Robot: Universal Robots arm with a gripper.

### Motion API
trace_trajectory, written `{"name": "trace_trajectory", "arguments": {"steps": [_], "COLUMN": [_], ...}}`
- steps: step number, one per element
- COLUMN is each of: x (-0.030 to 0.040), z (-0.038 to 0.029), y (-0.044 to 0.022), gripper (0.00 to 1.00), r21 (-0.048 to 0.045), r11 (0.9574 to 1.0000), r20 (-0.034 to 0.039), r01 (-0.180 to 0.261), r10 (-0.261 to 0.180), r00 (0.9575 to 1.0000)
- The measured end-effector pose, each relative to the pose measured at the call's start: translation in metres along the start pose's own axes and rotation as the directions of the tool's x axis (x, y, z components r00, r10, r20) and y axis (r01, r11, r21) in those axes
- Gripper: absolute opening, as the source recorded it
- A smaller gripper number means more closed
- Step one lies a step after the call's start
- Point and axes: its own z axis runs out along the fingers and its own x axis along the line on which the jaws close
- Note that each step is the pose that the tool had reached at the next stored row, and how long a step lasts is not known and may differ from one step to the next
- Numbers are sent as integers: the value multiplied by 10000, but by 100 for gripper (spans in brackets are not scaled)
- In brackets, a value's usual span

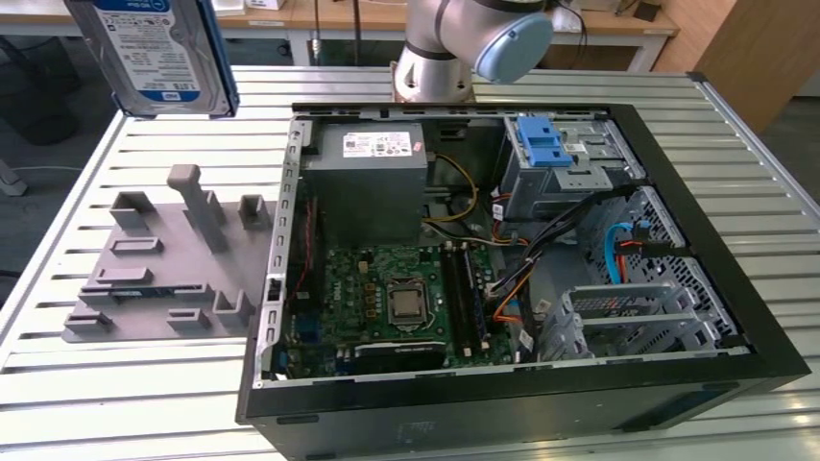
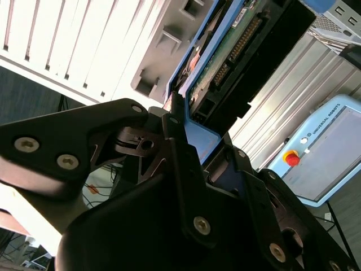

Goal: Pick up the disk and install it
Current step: 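Pick up the disk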

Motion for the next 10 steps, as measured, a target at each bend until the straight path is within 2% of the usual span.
{"name": "trace_trajectory", "arguments": {"steps": [10], "x": [-1], "z": [-1], "y": [-77], "gripper": [36], "r21": [0], "r11": [10000], "r20": [0], "r01": [0], "r10": [0], "r00": [10000]}}
